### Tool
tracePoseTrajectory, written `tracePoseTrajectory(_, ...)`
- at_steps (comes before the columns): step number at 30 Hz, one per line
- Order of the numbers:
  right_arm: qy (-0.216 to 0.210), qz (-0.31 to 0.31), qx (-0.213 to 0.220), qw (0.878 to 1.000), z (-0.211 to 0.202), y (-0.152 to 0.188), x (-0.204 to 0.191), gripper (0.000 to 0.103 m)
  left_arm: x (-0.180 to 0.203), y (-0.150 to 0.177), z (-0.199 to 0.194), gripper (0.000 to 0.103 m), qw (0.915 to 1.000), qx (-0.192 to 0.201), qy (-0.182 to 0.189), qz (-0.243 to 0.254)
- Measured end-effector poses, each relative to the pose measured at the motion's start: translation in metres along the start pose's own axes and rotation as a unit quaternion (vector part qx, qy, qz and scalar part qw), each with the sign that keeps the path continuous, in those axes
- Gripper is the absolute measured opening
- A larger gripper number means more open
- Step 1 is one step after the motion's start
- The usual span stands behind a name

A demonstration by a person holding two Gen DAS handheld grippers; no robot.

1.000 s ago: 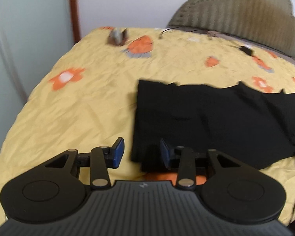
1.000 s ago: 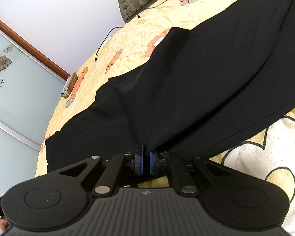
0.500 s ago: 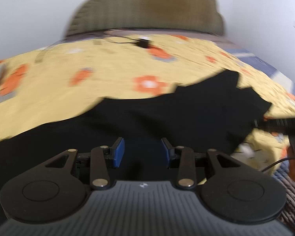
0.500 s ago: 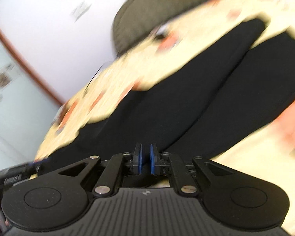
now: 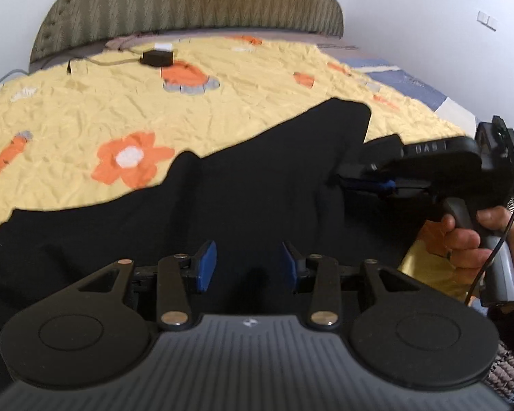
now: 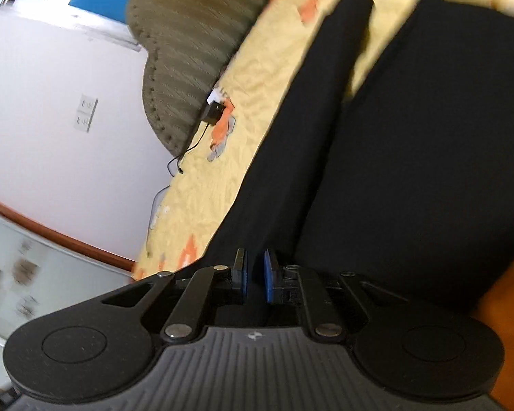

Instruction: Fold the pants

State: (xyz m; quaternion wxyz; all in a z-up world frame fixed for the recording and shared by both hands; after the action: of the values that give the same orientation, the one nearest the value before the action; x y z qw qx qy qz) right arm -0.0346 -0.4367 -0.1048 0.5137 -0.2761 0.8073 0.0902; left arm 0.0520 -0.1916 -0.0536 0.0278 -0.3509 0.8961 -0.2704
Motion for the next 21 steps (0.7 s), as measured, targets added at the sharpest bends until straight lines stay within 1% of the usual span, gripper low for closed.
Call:
tracePoseTrajectory(1, -0.02, 0.011, -0.006, 1.0, 0.007, -0.003, 0.001, 0.011, -0.001, 0.003, 0.003, 0.037, 1.0, -0.006, 0.001, -0.002)
tracePoseTrajectory(2, -0.03, 0.018, -0.008, 0.999, 0.012, -0.006, 0.001, 0.011, -0.003, 0.004, 0.007, 0.037, 0.9999, -0.013, 0.003, -0.004)
tracePoseTrajectory(4, -0.037, 0.02, 0.003, 0.999, 0.02, -0.015, -0.001, 0.012, -0.005, 0.009, 0.014, 0.037, 0.9997, -0.025, 0.001, -0.007)
tracePoseTrajectory(5, -0.043, 0.02, 0.02, 0.999, 0.016, -0.022, -0.003, 0.014, -0.005, 0.011, 0.016, 0.038, 0.9996, -0.027, 0.0, -0.006)
tracePoseTrajectory(7, -0.081, 0.019, 0.072, 0.994, 0.002, -0.04, -0.007, 0.016, -0.005, 0.013, 0.016, 0.041, 0.9998, -0.022, 0.0, -0.002)
tracePoseTrajectory(8, -0.098, 0.011, 0.097, 0.99, -0.006, -0.051, -0.013, 0.027, -0.005, 0.014, 0.016, 0.044, 0.9998, -0.021, 0.003, -0.002)
tracePoseTrajectory(9, -0.099, -0.005, 0.112, 0.989, -0.012, -0.061, -0.02, 0.037, -0.004, 0.014, 0.016, 0.045, 0.9998, -0.021, 0.004, -0.003)
tracePoseTrajectory(10, -0.075, -0.027, 0.114, 0.99, -0.017, -0.07, -0.028, 0.061, -0.004, 0.014, 0.016, 0.045, 0.9997, -0.022, 0.003, -0.003)
tracePoseTrajectory(11, -0.043, -0.045, 0.109, 0.992, -0.023, -0.075, -0.034, 0.076, -0.004, 0.014, 0.016, 0.045, 0.9997, -0.023, 0.001, -0.001)
tracePoseTrajectory(13, 0.014, -0.076, 0.089, 0.993, -0.031, -0.069, -0.036, 0.078, -0.003, 0.015, 0.015, 0.047, 0.9997, -0.021, 0.0, 0.007)
tracePoseTrajectory(14, 0.037, -0.082, 0.074, 0.993, -0.032, -0.06, -0.031, 0.078, -0.002, 0.016, 0.015, 0.047, 0.9998, -0.021, -0.001, 0.006)
tracePoseTrajectory(15, 0.052, -0.073, 0.059, 0.994, -0.031, -0.049, -0.023, 0.078, -0.002, 0.016, 0.014, 0.047, 0.9998, -0.019, -0.001, 0.004)
tracePoseTrajectory(16, 0.059, -0.06, 0.045, 0.995, -0.029, -0.042, -0.015, 0.078, 0.0, 0.016, 0.013, 0.047, 0.9998, -0.018, 0.001, 0.005)
tracePoseTrajectory(17, 0.054, -0.049, 0.033, 0.997, -0.027, -0.034, -0.006, 0.078, 0.001, 0.014, 0.014, 0.047, 0.9998, -0.018, 0.003, 0.006)
tracePoseTrajectory(18, 0.047, -0.046, 0.027, 0.997, -0.025, -0.029, -0.003, 0.078, 0.003, 0.013, 0.014, 0.047, 0.9998, -0.017, 0.005, 0.008)
tracePoseTrajectory(19, 0.047, -0.054, 0.03, 0.997, -0.023, -0.026, -0.004, 0.078, 0.005, 0.011, 0.015, 0.049, 0.9998, -0.016, 0.006, 0.011)
tracePoseTrajectory(20, 0.051, -0.065, 0.03, 0.996, -0.019, -0.025, -0.007, 0.078, 0.006, 0.01, 0.017, 0.057, 0.9998, -0.017, 0.003, 0.012)
tracePoseTrajectory(21, 0.053, -0.067, 0.023, 0.996, -0.013, -0.027, -0.009, 0.078, 0.006, 0.009, 0.018, 0.061, 0.9998, -0.016, 0.001, 0.009)
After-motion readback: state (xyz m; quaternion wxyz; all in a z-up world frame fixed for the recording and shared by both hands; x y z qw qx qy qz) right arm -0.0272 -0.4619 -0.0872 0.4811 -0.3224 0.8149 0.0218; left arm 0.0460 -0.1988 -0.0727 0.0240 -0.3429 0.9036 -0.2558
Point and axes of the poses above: each gripper's, at about its wrist camera, not at the fingertips, and z roughly the way its jaws point, x to its right, y to its underside, the point moved 3 cm from there along z, roughly the way its jaws point, and after that the axes turned 15 degrees about -x, right-handed, at the moved point
